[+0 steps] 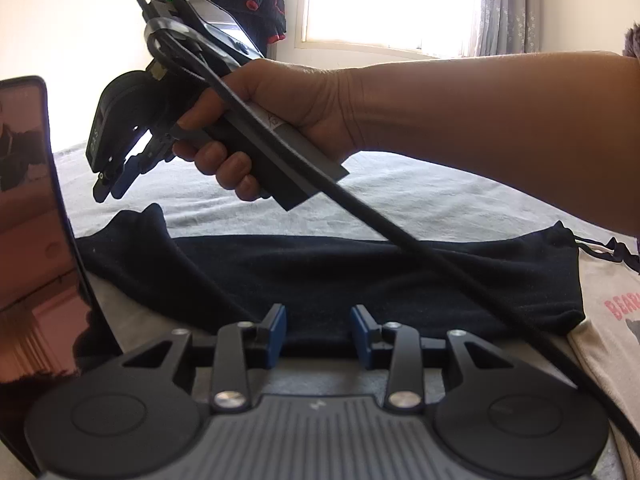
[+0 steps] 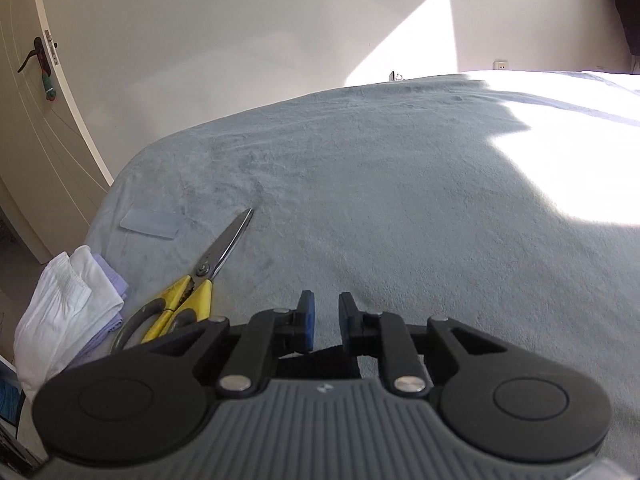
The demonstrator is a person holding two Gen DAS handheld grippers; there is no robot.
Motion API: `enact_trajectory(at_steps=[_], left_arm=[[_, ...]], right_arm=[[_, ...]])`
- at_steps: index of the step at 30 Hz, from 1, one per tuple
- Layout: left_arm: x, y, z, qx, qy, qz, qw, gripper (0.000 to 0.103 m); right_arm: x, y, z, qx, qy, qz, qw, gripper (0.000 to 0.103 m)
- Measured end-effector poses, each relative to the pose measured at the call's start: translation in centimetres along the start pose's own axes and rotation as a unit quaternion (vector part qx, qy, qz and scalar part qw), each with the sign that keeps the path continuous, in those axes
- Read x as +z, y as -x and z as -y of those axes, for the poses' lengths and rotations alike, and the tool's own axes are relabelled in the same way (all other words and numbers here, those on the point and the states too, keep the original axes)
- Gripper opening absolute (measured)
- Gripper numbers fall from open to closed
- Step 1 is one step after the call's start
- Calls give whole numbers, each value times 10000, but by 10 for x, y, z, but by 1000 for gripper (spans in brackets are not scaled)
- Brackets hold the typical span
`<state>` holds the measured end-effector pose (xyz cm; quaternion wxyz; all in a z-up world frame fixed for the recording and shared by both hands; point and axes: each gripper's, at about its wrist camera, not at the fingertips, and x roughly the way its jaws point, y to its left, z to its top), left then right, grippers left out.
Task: Fold clothes
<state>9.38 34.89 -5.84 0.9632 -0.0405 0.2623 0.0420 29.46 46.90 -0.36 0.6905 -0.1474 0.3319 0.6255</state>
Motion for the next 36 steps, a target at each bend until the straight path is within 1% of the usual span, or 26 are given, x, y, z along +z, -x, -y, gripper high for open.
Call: enact_trajectory(at_steps=[2,3,4,8,11,13,15,16,17,18,19,20,21,23,24,26,27,30,32,35,36], left_arm=[[0,1,-1,-4,6,4,10000,37],[0,1,-1,-11,14,6,10000,37],[-1,1,-1,-18,22,7,10000,37],[-1,3,-5,-59,72,6,10000,38],[-1,3,-6,-80,96,10,9999,38],[-1,3,-7,-93,111,12,9999,39],[-1,2,-9,-146,167,4,9998,40],[-1,1,-11,-189,211,-1,9996,41],[-2,1,-12,-233,257,-6,9994,42],[-2,0,-14,-277,302,-12,9992,43],[-2,0,-15,-305,336,-21,9990,43],[-2,-1,-15,-321,354,-30,9989,43],[-1,-1,-15,-321,343,-41,9989,44],[0,-3,-13,-297,285,-71,9991,45],[0,-3,-12,-281,250,-90,9993,46],[2,-3,-9,-237,183,-110,9995,46],[2,-3,-8,-215,150,-120,9996,46],[8,1,-5,-196,46,-226,9995,46],[13,4,-4,-217,32,-343,9992,46],[25,13,-1,-549,306,-510,9967,46],[29,17,1,-688,418,-541,9953,46]], right_arm=[[-3,5,0,-96,27,-40,9999,30],[-7,14,4,-131,-29,-28,9999,39],[-11,23,8,-165,-85,-16,9998,45],[-27,59,23,-305,-310,27,9991,45],[-46,80,26,-342,-423,-76,9985,45],[-58,86,22,-326,-456,-200,9982,45],[-66,81,14,-285,-449,-353,9980,45],[-71,74,8,-271,-400,-499,9976,44],[-76,67,2,-283,-333,-640,9970,40],[-80,61,-5,-450,-184,-737,9961,16],[-81,58,-10,-716,-48,-711,9949,3],[-82,56,-15,-963,39,-679,9930,3],[-81,59,-16,-1108,-108,-617,9919,3],[-76,74,-20,-1356,-222,-444,9895,6],[-75,87,-22,-1444,-291,-365,9884,20],[-74,114,-25,-1612,-431,-214,9858,24],[-76,128,-26,-1660,-507,-179,9847,28],[-90,182,-29,-1963,-697,-30,9781,38],[-106,222,-30,-2192,-921,56,9713,40],[-134,275,-34,-2522,-1215,171,9599,43],[-144,292,-36,-2633,-1318,211,9554,45]])
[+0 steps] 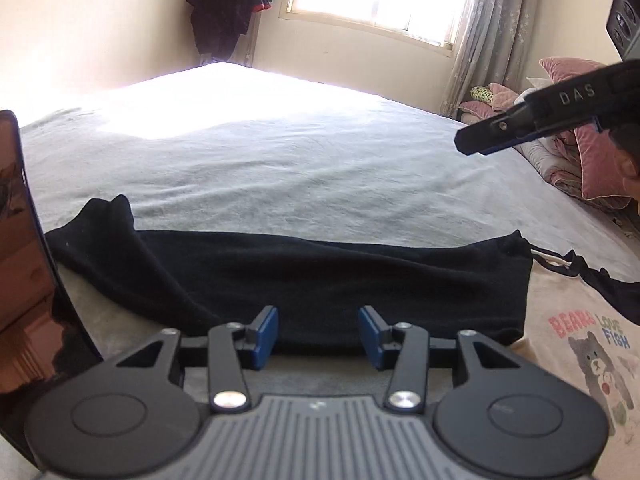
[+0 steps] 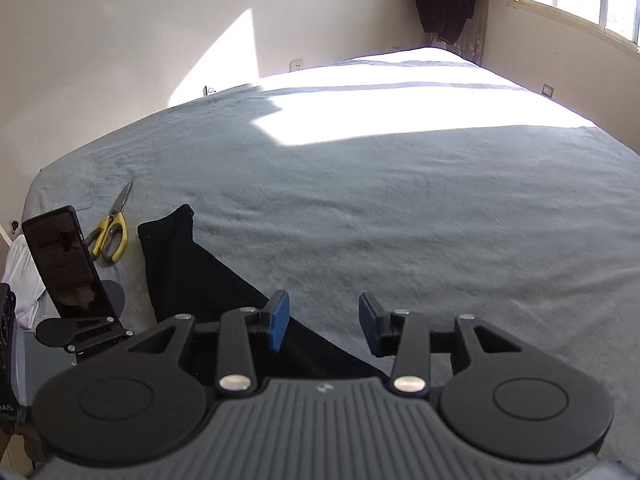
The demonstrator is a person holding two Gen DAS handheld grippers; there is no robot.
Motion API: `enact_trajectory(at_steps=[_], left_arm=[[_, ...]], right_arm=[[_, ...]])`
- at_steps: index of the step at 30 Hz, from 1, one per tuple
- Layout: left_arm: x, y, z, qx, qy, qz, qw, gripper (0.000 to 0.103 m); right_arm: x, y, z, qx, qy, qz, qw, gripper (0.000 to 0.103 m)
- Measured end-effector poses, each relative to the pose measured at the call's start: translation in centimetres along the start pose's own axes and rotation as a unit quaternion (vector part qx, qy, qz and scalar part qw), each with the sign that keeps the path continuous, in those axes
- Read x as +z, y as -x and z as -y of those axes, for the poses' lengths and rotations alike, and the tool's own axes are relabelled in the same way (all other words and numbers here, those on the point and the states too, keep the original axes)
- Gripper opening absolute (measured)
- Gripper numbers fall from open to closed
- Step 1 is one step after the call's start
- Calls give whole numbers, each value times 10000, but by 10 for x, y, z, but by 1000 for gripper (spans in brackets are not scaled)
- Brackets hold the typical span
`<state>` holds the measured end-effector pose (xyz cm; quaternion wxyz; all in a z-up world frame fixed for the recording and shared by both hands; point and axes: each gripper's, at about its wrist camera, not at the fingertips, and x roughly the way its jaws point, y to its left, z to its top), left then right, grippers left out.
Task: Fold clothes
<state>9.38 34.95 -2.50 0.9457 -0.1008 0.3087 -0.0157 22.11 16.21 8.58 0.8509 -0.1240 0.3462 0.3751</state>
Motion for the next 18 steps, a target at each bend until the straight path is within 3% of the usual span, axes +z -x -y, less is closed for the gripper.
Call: enact_trajectory(at_steps=[3,6,11,16,18], left_arm=[[6,14,23,-401,63,-101,9991,47],[6,25,59,-750,-202,-165,9968,47],[-16,32,126,-1421,-623,-511,9866,47],[-47,28,164,-1460,-983,-1171,9774,49],[-59,23,175,-1257,-1274,-1811,9671,51]], right_arm=[[-38,46,28,-308,-407,24,9987,48],[-79,84,49,-516,-790,17,9955,49],[-146,132,72,-745,-1420,41,9871,51],[-205,163,82,-945,-1849,4,9782,51],[-226,172,87,-1017,-1992,-13,9747,51]])
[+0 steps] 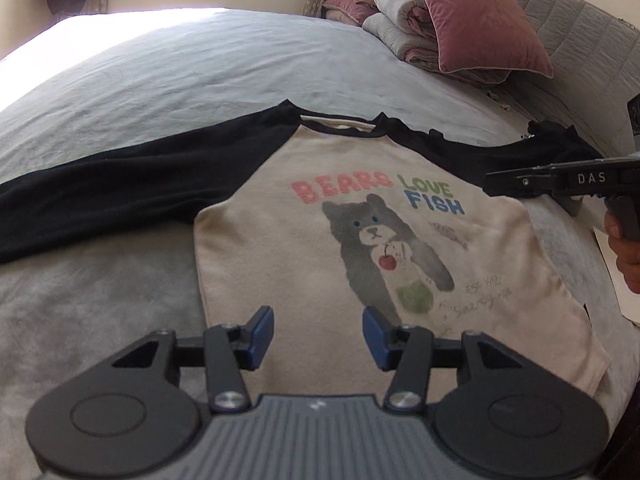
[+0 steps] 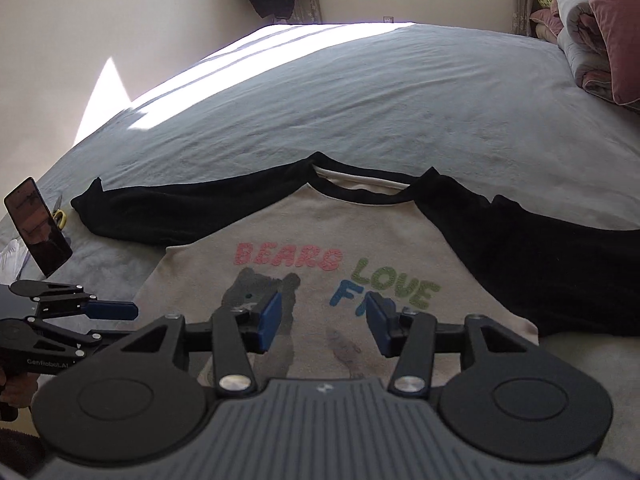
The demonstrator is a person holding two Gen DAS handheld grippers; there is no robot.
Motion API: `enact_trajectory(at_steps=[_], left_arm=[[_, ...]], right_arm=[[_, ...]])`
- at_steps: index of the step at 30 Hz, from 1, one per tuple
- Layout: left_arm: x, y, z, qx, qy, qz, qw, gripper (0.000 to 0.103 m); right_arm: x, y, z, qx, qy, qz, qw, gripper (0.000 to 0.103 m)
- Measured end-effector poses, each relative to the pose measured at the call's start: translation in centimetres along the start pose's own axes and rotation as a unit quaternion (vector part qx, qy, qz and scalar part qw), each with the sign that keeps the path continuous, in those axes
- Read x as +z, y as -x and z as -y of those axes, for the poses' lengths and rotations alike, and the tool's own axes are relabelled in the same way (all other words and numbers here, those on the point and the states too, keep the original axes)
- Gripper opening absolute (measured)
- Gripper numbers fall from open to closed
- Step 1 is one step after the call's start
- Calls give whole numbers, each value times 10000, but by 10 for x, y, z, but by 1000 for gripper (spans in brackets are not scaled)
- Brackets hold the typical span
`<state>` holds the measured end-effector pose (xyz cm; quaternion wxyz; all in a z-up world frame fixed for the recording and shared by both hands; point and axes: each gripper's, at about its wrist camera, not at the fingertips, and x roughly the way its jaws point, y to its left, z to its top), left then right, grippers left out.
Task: Fold clothes
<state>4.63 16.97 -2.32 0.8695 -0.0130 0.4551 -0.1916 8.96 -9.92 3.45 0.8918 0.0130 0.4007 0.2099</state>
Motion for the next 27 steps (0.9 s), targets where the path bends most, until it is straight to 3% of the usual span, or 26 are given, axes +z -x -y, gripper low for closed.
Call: enact_trajectory(at_steps=[2,5,9,12,14,19,27], left_arm=[[-4,-5,9,242,-171,-487,9984,51],[-1,9,26,512,-199,-454,9975,56],[15,22,46,380,-20,121,9992,66],[29,14,62,399,68,585,9975,76],[35,5,68,433,177,927,9946,77],[52,-25,71,399,666,1203,9897,76],[69,-43,65,414,971,1591,9816,75]], right_arm=[[-16,7,22,-127,-211,-20,9997,52],[-34,17,52,-295,-537,27,9981,52],[-45,38,89,-574,-972,304,9931,58],[-49,54,116,-956,-1193,592,9865,59],[-50,65,137,-1232,-1375,785,9797,59],[-50,91,188,-1856,-1848,1374,9552,59],[-41,129,275,-2463,-2894,2262,8969,59]])
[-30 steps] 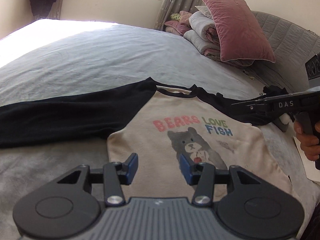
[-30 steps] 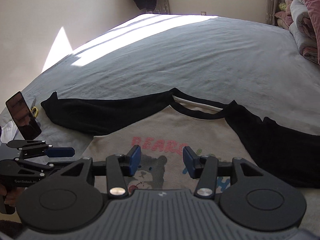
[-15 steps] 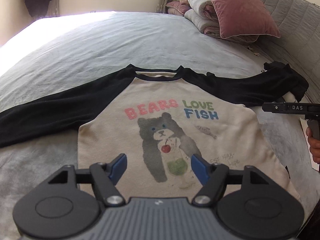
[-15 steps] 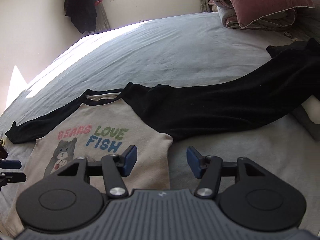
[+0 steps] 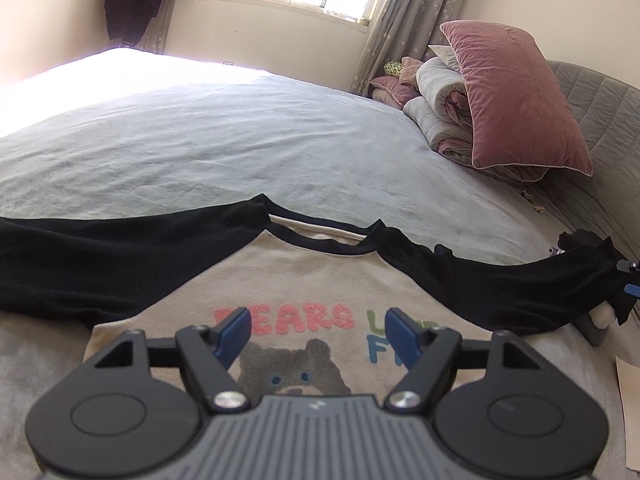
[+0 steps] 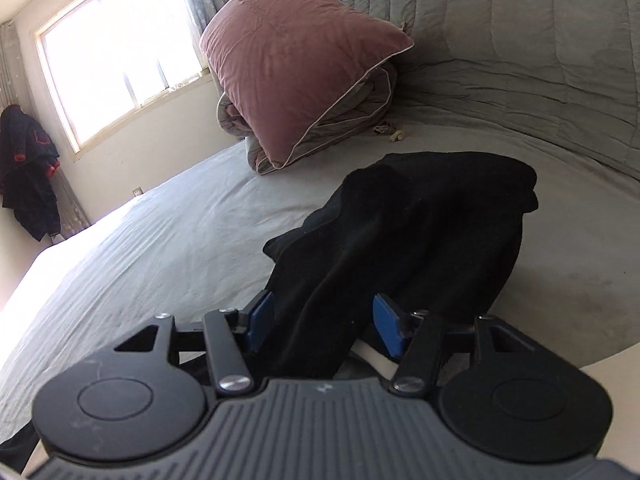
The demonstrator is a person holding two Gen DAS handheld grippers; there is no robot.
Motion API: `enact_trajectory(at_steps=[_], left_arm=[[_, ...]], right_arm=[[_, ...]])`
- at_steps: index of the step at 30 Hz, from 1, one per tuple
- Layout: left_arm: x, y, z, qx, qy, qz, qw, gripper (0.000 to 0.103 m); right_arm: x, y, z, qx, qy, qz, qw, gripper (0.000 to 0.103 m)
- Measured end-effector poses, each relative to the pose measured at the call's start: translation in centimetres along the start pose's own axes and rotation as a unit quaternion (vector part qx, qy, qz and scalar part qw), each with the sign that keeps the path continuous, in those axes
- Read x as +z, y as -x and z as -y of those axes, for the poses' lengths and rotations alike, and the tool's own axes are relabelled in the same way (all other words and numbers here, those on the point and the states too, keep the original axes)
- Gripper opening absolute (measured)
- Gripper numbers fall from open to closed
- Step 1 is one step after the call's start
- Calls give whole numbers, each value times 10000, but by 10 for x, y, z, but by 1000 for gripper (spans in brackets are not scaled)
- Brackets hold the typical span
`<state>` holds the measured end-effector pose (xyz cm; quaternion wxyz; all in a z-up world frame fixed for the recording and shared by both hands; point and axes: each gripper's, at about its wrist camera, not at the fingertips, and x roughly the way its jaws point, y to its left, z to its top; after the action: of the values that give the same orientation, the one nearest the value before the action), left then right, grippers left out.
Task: Fold clothes
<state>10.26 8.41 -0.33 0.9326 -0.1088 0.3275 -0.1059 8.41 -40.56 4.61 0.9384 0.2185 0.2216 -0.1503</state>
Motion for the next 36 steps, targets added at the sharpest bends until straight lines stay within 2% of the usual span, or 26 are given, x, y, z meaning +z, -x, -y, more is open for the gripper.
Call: enact_trajectory(at_steps=[7,11,14,18,24,30,36], left_arm=[[0,-8,-8,252,107,-81,9996,89],[-2,-10,-6,199,50,-111,9997,91],[-4,-13,-4,140,65,-171,9997,91],[-5,-18,-1,53,156,-276,9995,91],[-4,-21,-4,-118,383,-431,9983,91],[-4,-18,-4,-135,338,-503,9981,91],[0,-8,-7,-170,251,-405,9987,91]], right_arm=[[6,-17,39,-14,-1030,290,9943,59],[0,-25,49,121,-1335,424,9901,55],[-1,-30,46,116,-1278,493,9905,45],[-1,-33,44,160,-1142,563,9917,16],[8,-21,27,312,-865,731,9931,11],[16,-3,-11,830,-539,822,9917,10],[12,15,-63,1392,-180,758,9872,10]])
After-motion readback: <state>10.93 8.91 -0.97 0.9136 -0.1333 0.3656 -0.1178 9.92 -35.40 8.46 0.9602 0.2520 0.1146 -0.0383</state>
